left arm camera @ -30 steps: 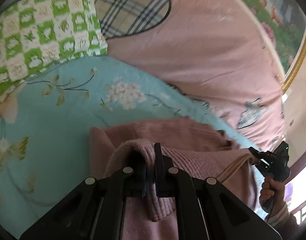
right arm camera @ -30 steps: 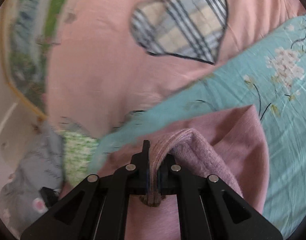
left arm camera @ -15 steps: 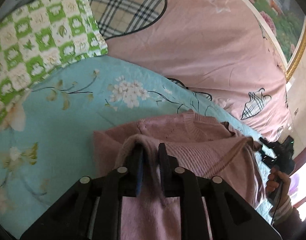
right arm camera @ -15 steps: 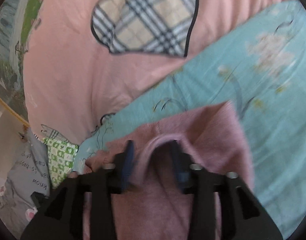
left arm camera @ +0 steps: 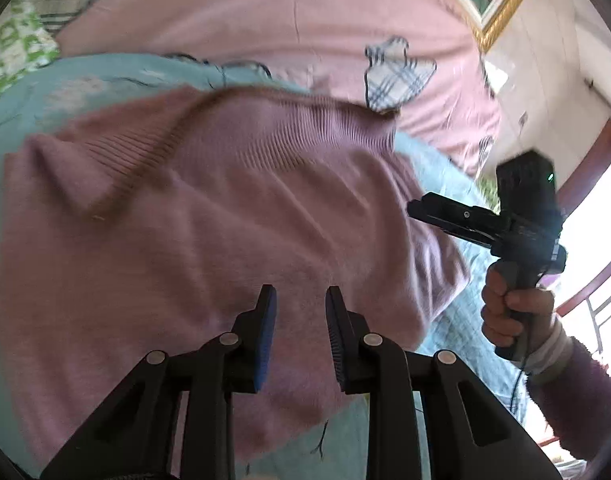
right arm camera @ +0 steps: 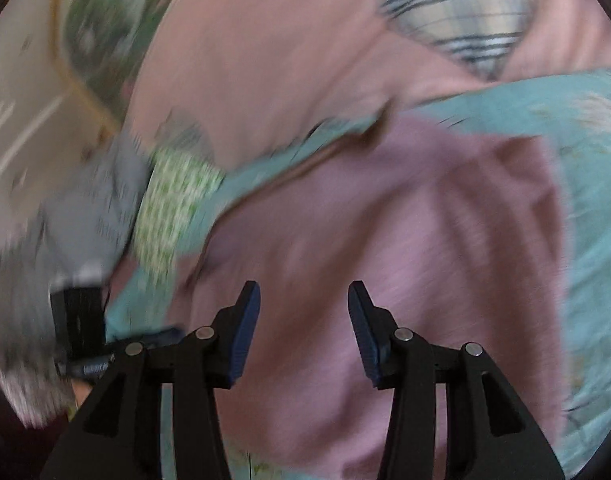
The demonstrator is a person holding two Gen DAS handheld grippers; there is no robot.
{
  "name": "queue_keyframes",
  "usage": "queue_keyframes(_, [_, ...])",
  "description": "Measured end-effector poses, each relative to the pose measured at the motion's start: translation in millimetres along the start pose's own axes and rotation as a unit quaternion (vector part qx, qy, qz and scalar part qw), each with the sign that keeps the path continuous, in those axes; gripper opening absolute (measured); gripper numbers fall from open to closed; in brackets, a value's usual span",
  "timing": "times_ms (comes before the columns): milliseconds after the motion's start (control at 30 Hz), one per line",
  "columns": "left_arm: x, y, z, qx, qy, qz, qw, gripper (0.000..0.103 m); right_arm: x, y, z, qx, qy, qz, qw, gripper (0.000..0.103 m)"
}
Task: Fold small clothes
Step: 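Open both grippers to release the folded hem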
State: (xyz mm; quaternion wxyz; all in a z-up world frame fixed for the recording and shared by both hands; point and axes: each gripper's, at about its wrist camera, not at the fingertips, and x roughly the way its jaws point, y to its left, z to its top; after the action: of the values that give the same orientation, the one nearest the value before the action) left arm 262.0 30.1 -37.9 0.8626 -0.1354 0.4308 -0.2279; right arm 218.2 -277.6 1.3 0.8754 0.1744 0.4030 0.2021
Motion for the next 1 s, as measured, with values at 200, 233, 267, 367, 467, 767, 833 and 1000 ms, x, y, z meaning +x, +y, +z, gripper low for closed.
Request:
queue_keyframes(200, [26.6,26.6,26.4,-0.007,0.001,0.043,0.9990,0.025,46.4,-22.6,12.8,0.015,0.049,-0.030,0.998,0.047])
queue_keyframes(233, [29.0,33.3,33.9,-0.010,-0.007,0.061,0.9981,0.025,46.6,-30.3,16.8,0.021,0.039,-0.046,0.998,0.047])
queue_keyframes(267, [28.4,43.9,42.4,-0.020,-0.015,0.071,0.9972,0.025,46.4,-40.0,21.4,0.029,0.022,-0.063,0.997,0.047])
queue_keyframes(367, [25.7,75.5,67.6,-0.050,-0.044,0.114,0.9912,0.025,44.2,-60.6,40.2,0.043,-0.018,-0.099,0.994,0.047])
queue_keyframes(467, [17.1,108.9,89.2,-0.092,-0.076,0.161,0.9797,0.025,34.7,-66.6,51.1,0.053,-0.062,-0.129,0.988,0.046])
queue_keyframes(767, [-23.4,133.8,63.5,-0.152,-0.103,0.158,0.9702,0.025,-19.8,-74.7,19.9,0.109,-0.126,-0.194,0.967,0.047])
queue_keyframes(833, [-31.3,125.0,50.9,-0.153,-0.105,0.153,0.9707,0.026,-32.3,-71.2,8.3,0.115,-0.128,-0.188,0.967,0.047])
queue_keyframes(1000, [-56.0,87.7,3.6,-0.145,-0.105,0.131,0.9752,0.030,-56.7,-56.3,-18.1,0.131,-0.133,-0.163,0.969,0.047])
